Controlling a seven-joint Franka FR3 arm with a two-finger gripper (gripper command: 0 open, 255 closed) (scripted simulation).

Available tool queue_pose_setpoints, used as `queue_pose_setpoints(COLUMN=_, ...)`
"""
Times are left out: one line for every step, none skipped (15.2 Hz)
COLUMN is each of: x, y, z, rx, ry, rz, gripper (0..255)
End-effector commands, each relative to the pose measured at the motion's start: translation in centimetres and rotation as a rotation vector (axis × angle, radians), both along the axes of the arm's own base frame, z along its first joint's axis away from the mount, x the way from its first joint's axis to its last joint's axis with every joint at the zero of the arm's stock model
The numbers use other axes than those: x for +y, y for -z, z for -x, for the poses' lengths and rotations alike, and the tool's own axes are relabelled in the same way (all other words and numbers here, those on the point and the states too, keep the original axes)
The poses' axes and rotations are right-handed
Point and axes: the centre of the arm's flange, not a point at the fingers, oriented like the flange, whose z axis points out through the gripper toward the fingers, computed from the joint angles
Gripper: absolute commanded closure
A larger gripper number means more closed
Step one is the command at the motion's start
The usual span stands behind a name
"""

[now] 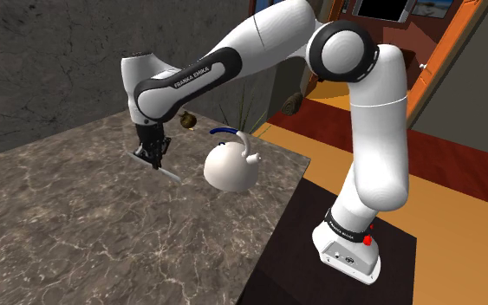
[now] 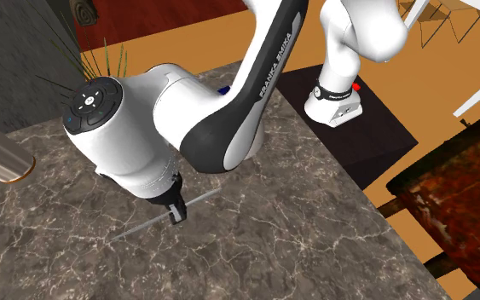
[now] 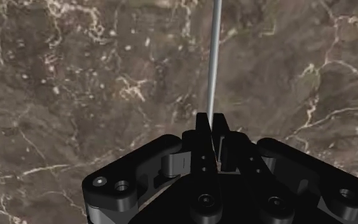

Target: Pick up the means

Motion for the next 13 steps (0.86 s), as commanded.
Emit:
queue_pose_setpoints(x=0.1, y=-1.1, z=0.0, rx=0.0, ry=0.0, rz=0.0, gripper=255)
queue_pose_setpoints(x=0.1, y=-1.7, z=0.0, rx=0.0, ry=0.0, rz=0.0, gripper=255)
queue_pose_setpoints(x=0.1, y=-2.2, z=0.0, rx=0.0, ry=0.0, rz=0.0, gripper=255)
queue_pose_setpoints(x=0.1, y=-2.7, z=0.0, rx=0.0, ry=0.0, rz=0.0, gripper=255)
queue_pose_setpoints(x=0.1, y=-3.2, z=0.0, rx=0.0, ry=0.0, rz=0.0, gripper=255)
queue_pose_setpoints(x=0.1, y=-3.8, z=0.0, rx=0.0, ry=0.0, rz=0.0, gripper=255)
queue_pose_setpoints(x=0.1, y=-4.3, z=0.0, rx=0.0, ry=0.0, rz=0.0, gripper=255)
queue_pose_setpoints(x=0.1, y=-4.8, z=0.0, rx=0.0, ry=0.0, rz=0.0, gripper=255)
queue_pose_setpoints(x=0.1, y=-5.4, z=0.0, rx=0.0, ry=0.0, rz=0.0, gripper=255)
queue_pose_setpoints(x=0.1, y=-5.9, z=0.0, rx=0.0, ry=0.0, rz=0.0, gripper=255)
queue_pose_setpoints(x=0.1, y=-6.4, z=0.0, rx=0.0, ry=0.0, rz=0.0, gripper=255)
queue_pose_setpoints(x=0.1, y=-6.5, z=0.1, rx=0.0, ry=0.0, rz=0.0, gripper=255)
queue_pose_setpoints(x=0.1, y=-6.5, z=0.0, rx=0.0, ry=0.0, rz=0.0, gripper=255)
